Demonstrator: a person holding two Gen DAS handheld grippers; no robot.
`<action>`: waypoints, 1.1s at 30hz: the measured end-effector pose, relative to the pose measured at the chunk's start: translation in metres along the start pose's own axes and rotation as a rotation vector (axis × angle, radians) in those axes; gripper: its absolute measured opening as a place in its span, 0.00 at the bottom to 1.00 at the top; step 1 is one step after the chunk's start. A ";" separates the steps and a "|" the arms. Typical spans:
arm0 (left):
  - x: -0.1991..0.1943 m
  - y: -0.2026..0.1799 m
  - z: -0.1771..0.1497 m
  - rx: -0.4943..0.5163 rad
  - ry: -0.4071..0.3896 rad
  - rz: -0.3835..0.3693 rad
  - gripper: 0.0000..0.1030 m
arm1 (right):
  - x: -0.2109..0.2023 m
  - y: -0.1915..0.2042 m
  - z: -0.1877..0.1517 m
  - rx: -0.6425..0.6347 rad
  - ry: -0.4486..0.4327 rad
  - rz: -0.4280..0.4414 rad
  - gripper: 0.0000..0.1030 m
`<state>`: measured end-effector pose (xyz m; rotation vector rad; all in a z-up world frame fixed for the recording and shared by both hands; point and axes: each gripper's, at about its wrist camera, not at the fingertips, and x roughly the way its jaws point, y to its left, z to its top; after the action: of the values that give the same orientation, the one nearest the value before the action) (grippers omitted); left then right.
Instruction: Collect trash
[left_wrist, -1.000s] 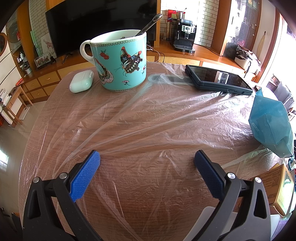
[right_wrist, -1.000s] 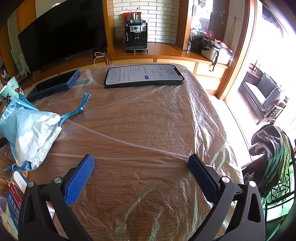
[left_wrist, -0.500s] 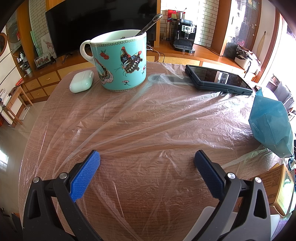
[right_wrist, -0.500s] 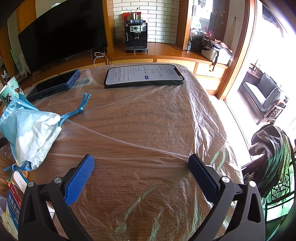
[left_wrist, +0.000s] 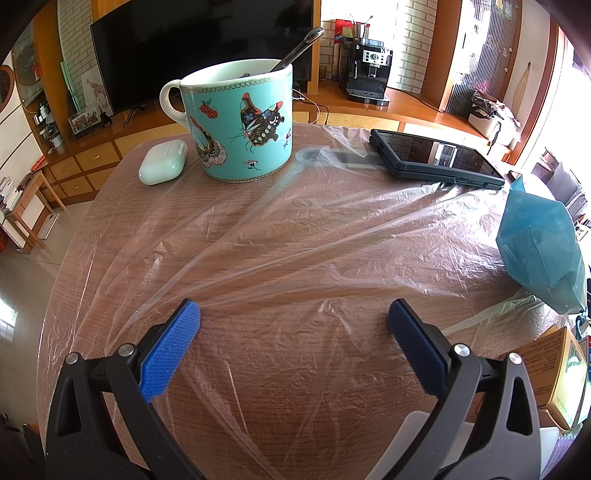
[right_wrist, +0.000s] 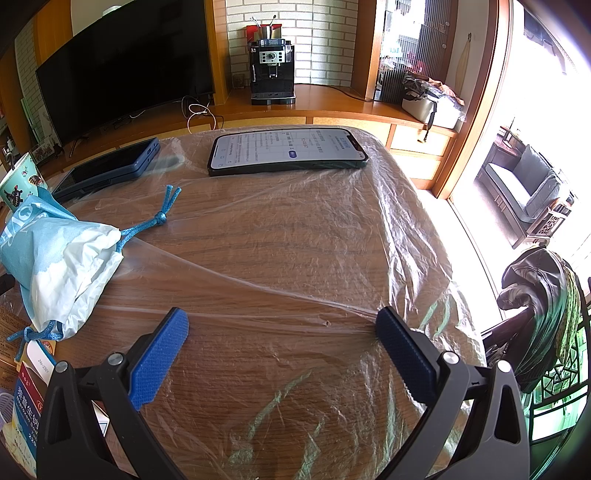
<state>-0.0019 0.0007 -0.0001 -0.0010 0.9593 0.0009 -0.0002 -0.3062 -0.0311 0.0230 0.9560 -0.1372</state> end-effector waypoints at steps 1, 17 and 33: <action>0.000 0.000 0.000 0.000 0.000 0.000 0.99 | 0.000 0.000 0.000 0.000 0.000 0.000 0.97; 0.001 -0.001 0.001 0.001 0.000 -0.001 0.99 | 0.000 0.000 0.000 0.001 0.000 -0.001 0.97; -0.011 0.018 0.006 0.020 -0.006 -0.031 0.99 | -0.024 -0.002 0.005 -0.007 -0.067 -0.041 0.96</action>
<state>-0.0038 0.0188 0.0122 0.0024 0.9534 -0.0377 -0.0101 -0.3063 -0.0087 -0.0079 0.8905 -0.1716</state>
